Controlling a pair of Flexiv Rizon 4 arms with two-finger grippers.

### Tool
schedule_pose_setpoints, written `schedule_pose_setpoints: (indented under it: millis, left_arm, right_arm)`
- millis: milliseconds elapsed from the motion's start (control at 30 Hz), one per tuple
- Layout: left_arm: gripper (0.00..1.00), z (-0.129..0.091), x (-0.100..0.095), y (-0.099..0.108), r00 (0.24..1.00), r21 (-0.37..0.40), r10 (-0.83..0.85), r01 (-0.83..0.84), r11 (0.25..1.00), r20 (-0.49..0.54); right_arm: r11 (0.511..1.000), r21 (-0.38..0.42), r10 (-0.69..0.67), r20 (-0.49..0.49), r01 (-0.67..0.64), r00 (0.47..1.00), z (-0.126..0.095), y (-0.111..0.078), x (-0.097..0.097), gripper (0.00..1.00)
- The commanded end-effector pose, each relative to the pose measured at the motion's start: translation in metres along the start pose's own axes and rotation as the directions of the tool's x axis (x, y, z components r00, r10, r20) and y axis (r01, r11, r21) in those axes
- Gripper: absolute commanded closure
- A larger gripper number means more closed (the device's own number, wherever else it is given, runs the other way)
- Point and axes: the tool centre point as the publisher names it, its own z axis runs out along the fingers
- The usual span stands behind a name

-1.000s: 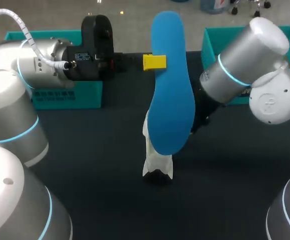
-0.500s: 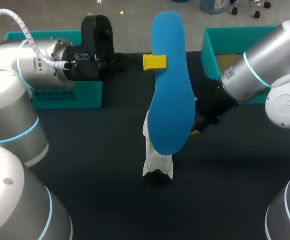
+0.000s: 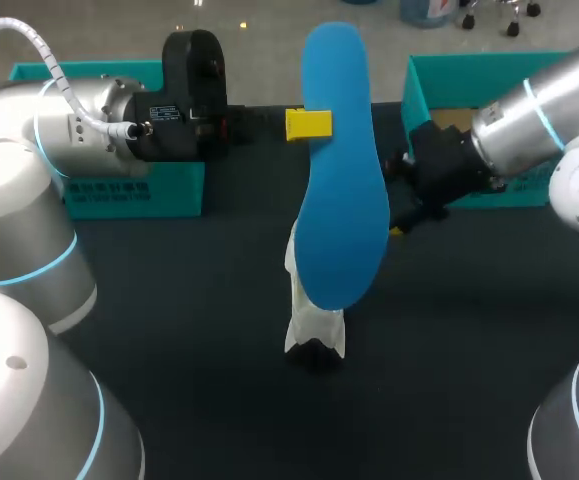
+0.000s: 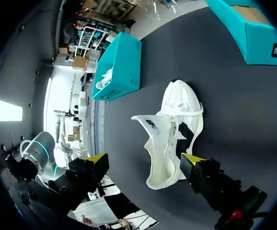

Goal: Take the shoe out of the shoebox, open the shoe tongue, remove and reinsert the insole, then place the shoe into the shoebox

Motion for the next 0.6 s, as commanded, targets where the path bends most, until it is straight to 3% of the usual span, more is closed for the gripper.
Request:
schedule_pose_setpoints:
  millis: [33,400,600]
  left_arm:
    - [1.0,0.0,0.0,0.001,1.0,0.001,0.001,-0.001,1.0,0.0]
    - [1.0,0.0,0.0,0.001,1.0,0.001,0.001,-0.001,1.0,0.0]
    - [1.0,0.0,0.0,0.001,1.0,0.001,0.001,-0.001,1.0,0.0]
  right_arm:
    - [1.0,-0.006,-0.014,-0.203,0.013,0.979,-0.03,0.006,-0.007,0.0]
    - [0.999,-0.025,0.029,-0.373,-0.042,0.928,-0.075,0.026,0.007,0.0]
    - [0.998,-0.035,0.034,-0.401,-0.052,0.915,-0.098,0.033,0.028,0.0]
